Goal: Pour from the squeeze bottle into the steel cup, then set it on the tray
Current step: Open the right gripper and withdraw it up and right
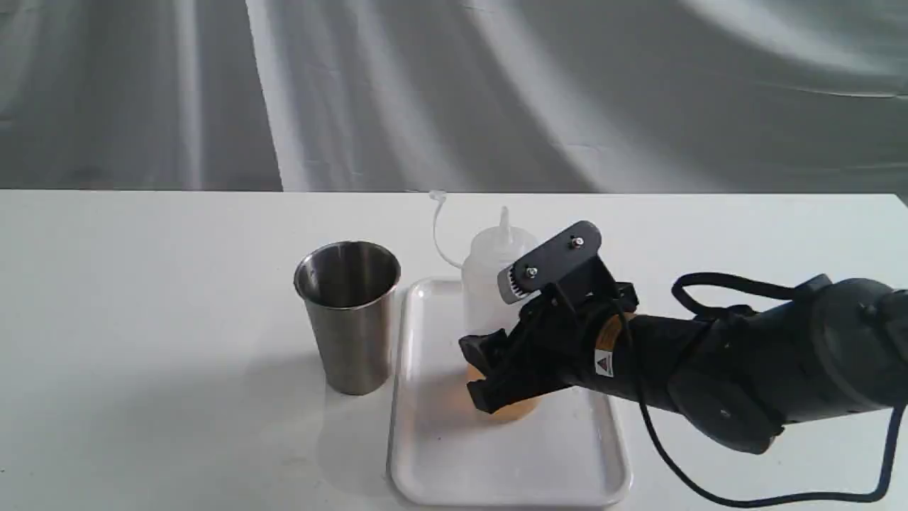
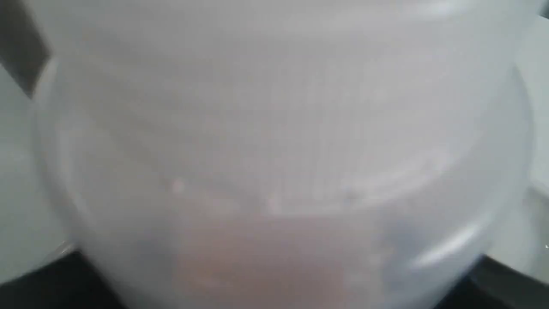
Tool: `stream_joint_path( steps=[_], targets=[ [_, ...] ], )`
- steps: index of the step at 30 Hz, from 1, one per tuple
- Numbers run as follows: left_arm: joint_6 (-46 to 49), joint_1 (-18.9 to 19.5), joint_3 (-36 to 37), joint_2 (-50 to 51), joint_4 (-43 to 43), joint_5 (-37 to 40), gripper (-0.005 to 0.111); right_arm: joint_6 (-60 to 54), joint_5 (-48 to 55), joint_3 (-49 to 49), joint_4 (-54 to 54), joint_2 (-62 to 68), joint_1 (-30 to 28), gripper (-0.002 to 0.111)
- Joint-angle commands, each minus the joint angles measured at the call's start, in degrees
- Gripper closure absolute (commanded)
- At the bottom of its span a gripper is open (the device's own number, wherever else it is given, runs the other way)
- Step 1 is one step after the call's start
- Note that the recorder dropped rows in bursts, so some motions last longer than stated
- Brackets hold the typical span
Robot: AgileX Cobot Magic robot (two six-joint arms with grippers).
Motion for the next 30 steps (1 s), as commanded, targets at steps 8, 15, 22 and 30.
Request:
stream_joint_path(
  steps=[8,15,22,30],
  targets=[
    [-0.27,0.09,0.25,-0.15,-0.04,-0.44,0.107,-4.12,-1.29,-0.35,0.26,-0.47,0.09,0.045],
    [-0.04,0.09,0.25,-0.15,-0.04,-0.44,0.107,-4.70,-1.41,-0.35,0.51,-0.47,0.09,0.017],
    [-0.04,0.09,0.25,-0.15,-0.04,-0.44,0.107,-4.70,-1.50,-0.35,0.51,-4.39,0.09,0.016],
    [-0.18,0.09,0.25,-0.15,-0.04,-0.44,0.107,-4.70,2.39,-0.35,0.13,-19.77,-0.41,0.016]
  ],
)
